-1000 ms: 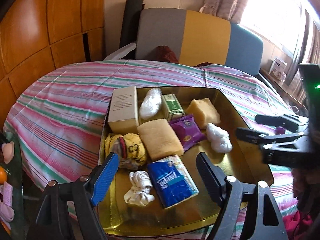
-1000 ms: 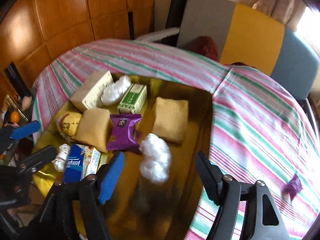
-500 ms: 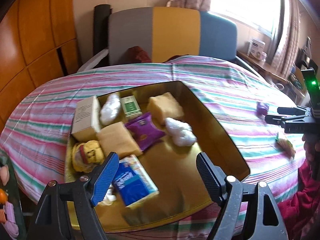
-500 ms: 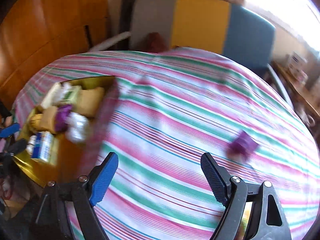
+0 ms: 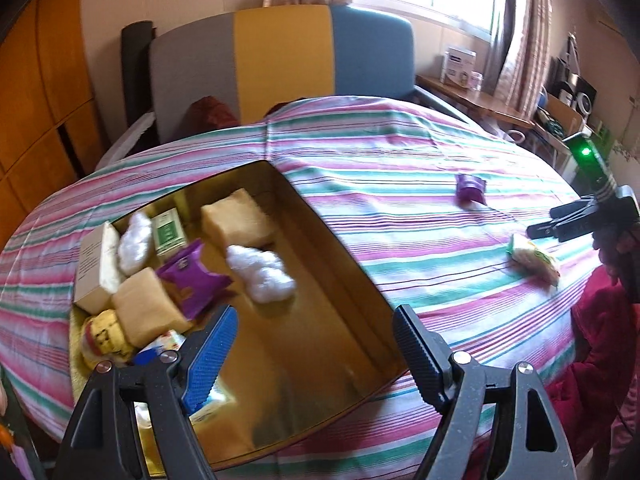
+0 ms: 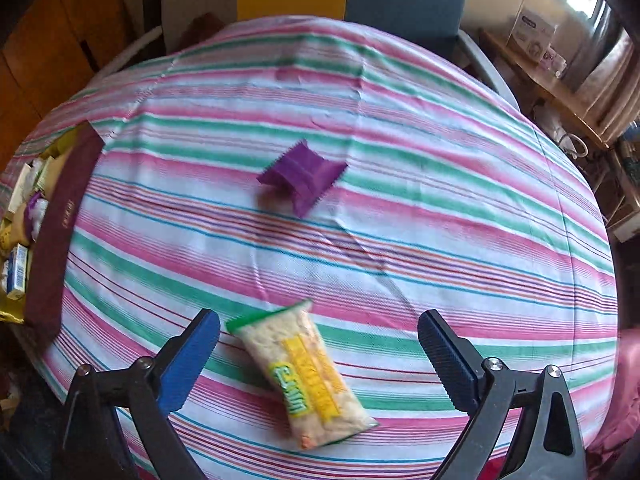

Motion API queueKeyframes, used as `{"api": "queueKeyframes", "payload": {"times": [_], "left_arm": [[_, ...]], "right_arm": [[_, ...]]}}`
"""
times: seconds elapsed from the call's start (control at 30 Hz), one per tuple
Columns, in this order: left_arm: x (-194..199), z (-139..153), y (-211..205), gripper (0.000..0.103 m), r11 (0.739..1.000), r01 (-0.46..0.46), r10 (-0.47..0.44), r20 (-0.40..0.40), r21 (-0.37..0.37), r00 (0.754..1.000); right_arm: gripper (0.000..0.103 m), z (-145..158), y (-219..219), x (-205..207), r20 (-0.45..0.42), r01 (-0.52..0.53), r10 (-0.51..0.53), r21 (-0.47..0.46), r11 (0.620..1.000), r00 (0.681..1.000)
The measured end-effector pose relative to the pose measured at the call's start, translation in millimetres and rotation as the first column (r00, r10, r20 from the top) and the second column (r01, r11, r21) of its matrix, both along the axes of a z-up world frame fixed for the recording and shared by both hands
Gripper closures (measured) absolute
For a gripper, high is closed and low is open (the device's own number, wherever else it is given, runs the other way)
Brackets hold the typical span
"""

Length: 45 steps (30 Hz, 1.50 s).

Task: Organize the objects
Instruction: 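Grasp the WEIDAN snack bag with the right gripper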

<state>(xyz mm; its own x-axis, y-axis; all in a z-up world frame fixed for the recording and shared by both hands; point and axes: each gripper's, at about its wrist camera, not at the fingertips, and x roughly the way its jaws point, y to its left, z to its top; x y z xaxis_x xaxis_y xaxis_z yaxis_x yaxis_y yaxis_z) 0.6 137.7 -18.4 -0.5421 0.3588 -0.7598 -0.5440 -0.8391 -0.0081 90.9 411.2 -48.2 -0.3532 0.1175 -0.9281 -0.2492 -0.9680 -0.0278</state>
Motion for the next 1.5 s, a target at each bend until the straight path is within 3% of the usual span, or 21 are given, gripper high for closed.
{"api": "queueKeyframes", "payload": {"times": [0.2,0.27,0.3,0.33,0.57,0.8,1.2,1.5], "left_arm": [[5,6,26,0.022,0.999,0.054,-0.054,-0.004,0.003,0.999],[5,8,35,0.022,0.997,0.079,-0.079,-0.003,0.009,0.997],[6,9,40,0.022,0.996,0.088,-0.088,-0.003,0.011,0.996],[5,9,46,0.022,0.995,0.099,-0.099,-0.001,0.012,0.995],[7,10,84,0.022,0.988,0.154,-0.154,-0.012,-0.009,0.988],[11,6,121,0.022,0.978,0.204,-0.204,-0.012,-0.04,0.979],[10,-9,166,0.022,0.96,0.266,-0.265,0.024,-0.088,0.964],[-24,-26,207,0.023,0.968,0.249,-0.244,0.124,-0.027,0.962]], "right_arm": [[0.003,-31,-9,-11,0.138,-0.071,0.076,-0.036,0.997,0.988],[0.036,-48,-12,-15,0.233,-0.083,0.082,-0.003,0.997,0.969],[0.053,-49,-12,-16,0.219,-0.083,0.089,-0.037,0.996,0.972],[0.056,-44,-12,-15,0.184,-0.074,0.078,-0.027,0.997,0.98],[0.056,-40,12,-10,0.069,0.081,-0.081,0.005,0.997,0.994],[0.055,-36,60,11,0.018,0.303,-0.302,-0.013,0.953,0.953],[0.055,-40,60,12,0.056,0.352,-0.35,-0.015,0.936,0.935],[0.053,-40,62,19,0.07,0.382,-0.379,-0.036,0.924,0.923]]}}
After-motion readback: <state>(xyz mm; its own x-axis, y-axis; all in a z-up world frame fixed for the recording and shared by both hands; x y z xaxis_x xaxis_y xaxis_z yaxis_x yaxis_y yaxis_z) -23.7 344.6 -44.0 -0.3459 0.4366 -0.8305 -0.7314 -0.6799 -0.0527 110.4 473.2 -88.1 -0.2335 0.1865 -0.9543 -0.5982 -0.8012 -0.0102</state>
